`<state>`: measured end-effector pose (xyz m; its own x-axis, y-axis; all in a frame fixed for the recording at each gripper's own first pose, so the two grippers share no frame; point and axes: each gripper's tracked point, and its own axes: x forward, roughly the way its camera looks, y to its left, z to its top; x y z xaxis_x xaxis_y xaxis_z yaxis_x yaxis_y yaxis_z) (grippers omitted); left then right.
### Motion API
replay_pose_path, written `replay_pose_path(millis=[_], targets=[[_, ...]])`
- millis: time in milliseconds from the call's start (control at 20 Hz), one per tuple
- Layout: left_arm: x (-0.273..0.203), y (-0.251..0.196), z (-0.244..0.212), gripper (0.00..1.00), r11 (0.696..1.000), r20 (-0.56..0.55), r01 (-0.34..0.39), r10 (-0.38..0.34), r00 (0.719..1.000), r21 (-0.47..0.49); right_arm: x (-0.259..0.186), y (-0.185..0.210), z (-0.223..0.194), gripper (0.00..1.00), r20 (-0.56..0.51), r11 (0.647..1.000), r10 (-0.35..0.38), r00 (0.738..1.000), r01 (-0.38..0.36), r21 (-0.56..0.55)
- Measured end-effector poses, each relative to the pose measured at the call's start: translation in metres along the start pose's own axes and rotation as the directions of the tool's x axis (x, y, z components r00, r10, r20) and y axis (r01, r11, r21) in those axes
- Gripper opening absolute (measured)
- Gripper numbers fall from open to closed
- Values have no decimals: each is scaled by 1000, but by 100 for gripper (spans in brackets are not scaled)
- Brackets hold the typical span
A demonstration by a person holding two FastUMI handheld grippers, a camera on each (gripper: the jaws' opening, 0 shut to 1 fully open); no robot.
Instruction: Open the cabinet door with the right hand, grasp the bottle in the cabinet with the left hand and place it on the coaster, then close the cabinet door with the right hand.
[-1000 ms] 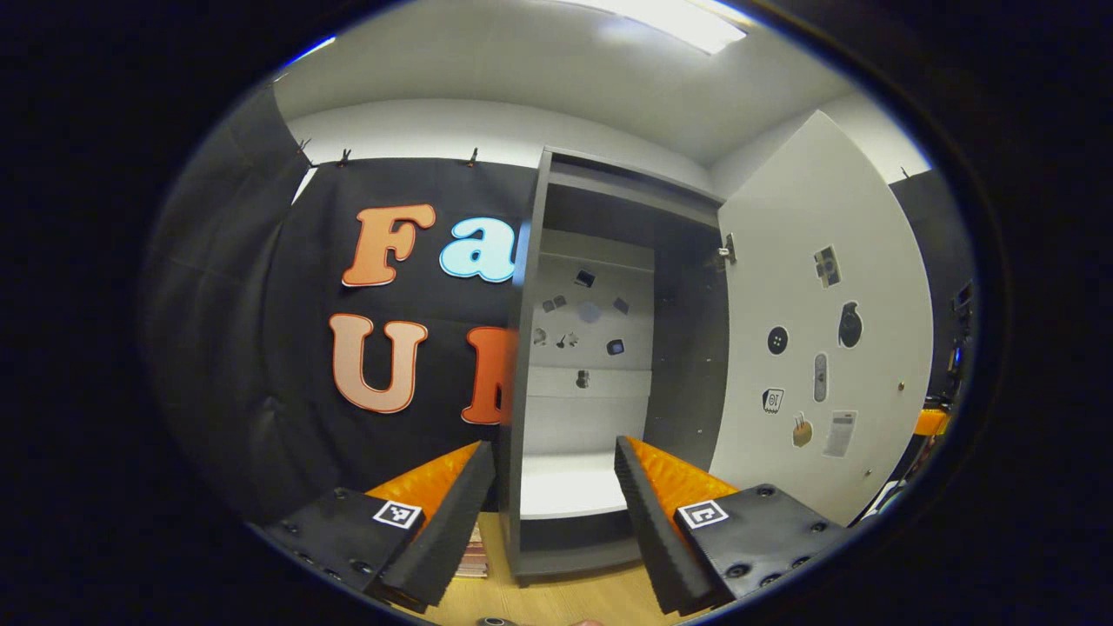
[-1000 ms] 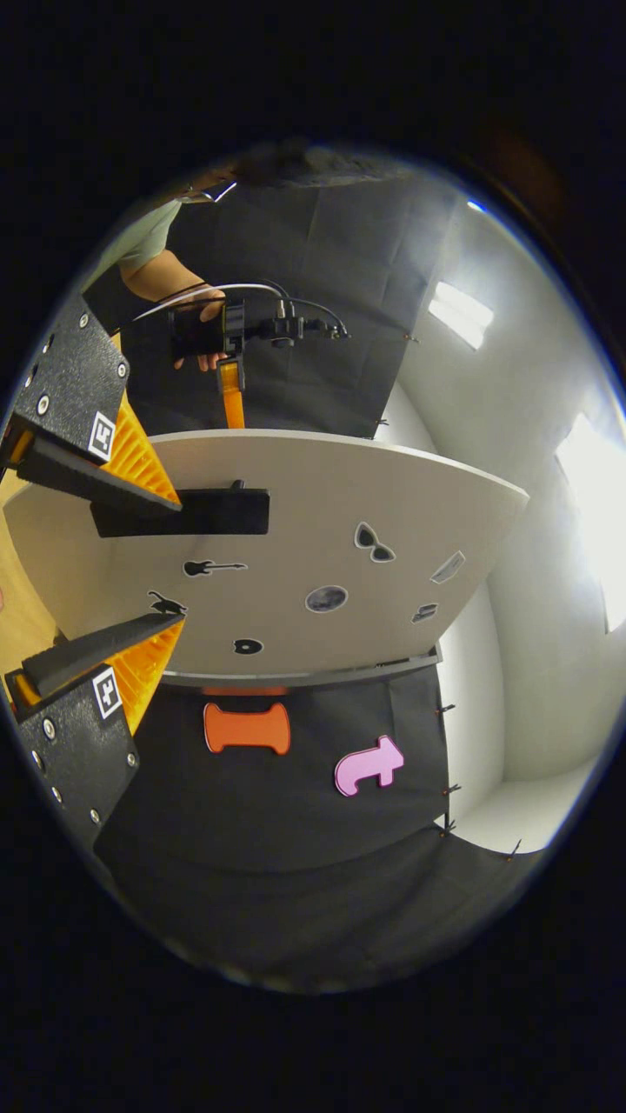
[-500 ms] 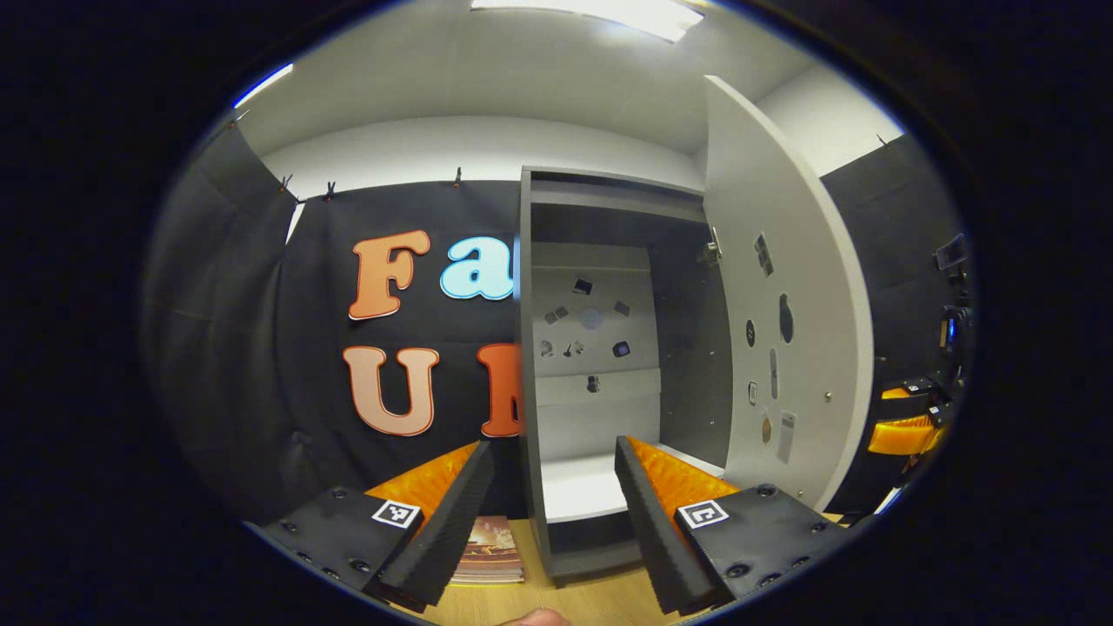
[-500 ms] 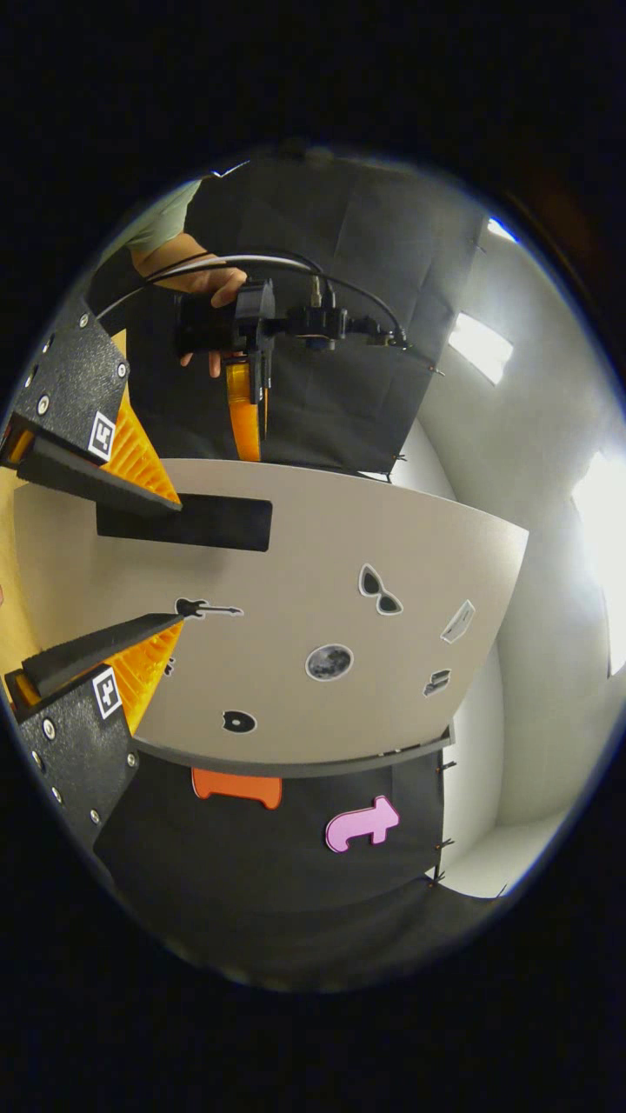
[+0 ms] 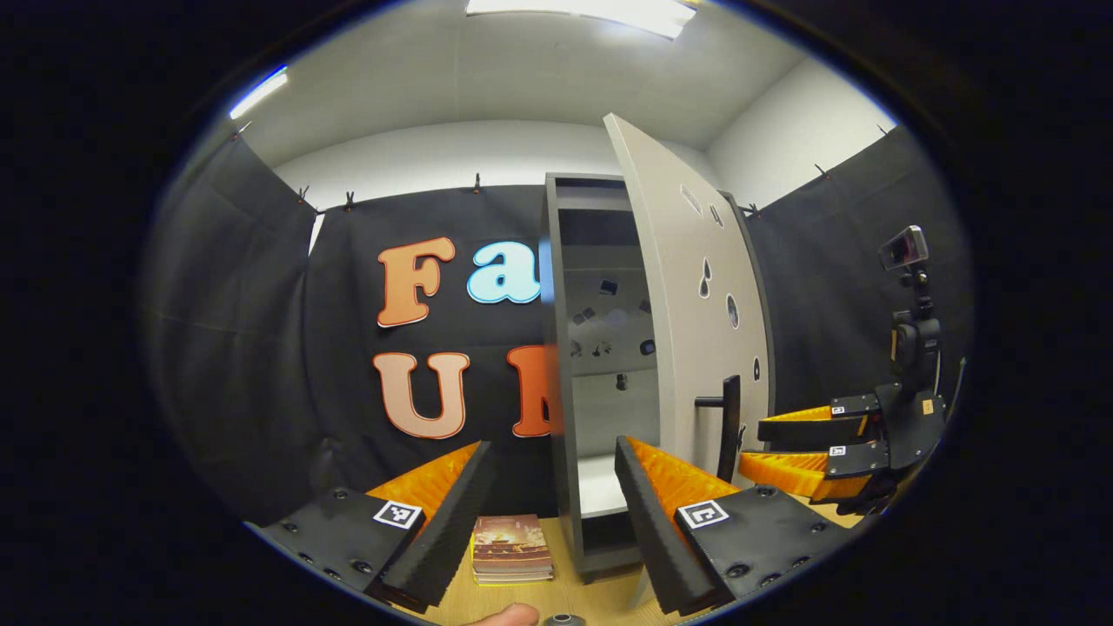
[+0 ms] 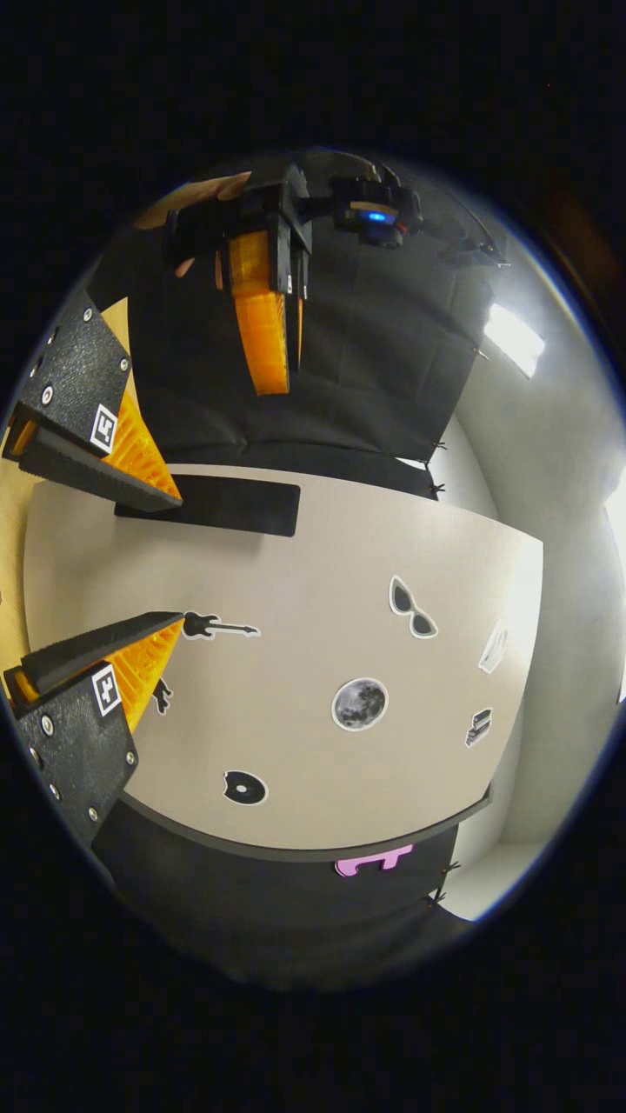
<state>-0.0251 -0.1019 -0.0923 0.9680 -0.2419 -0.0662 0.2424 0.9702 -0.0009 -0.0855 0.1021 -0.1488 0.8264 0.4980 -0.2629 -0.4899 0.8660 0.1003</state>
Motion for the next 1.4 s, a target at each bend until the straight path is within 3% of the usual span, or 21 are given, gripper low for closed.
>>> replay_pose_path(millis=[250,300,350,500,550,600,650,800,900,1000,1400], targets=[[3,15,0,92,1000,5,-10,10,1000,-1,8,2,0,70,2,999,-28,1000,28,-20],[6,15,0,96,1000,7,-12,12,1000,0,9,2,-1,73,-3,999,-32,999,32,-12],[8,15,1,92,1000,7,-12,12,1000,3,10,2,-1,74,-7,999,-34,999,34,-4],[14,15,-1,92,1000,2,-16,16,1000,1,15,2,-3,75,-22,999,-34,999,35,29],[15,14,-1,97,1000,3,-17,17,1000,-1,17,1,-4,74,-27,999,-35,999,36,36],[16,14,0,86,1000,2,-18,18,1000,3,18,1,-5,74,-30,998,-37,999,38,41],[17,16,1,86,1000,8,-25,25,1000,11,19,0,-5,74,-34,998,-41,999,42,45],[18,19,6,94,999,23,-32,32,999,14,23,2,-5,74,-31,998,-54,998,55,21],[21,18,8,90,1000,30,-18,18,999,5,25,3,-4,74,-32,997,-71,997,71,1],[20,23,9,95,999,25,-34,33,999,4,27,3,-4,74,-34,996,-88,996,88,-12],[24,25,14,96,999,41,-48,48,998,-1,38,0,-8,75,-77,994,-84,993,89,65]])
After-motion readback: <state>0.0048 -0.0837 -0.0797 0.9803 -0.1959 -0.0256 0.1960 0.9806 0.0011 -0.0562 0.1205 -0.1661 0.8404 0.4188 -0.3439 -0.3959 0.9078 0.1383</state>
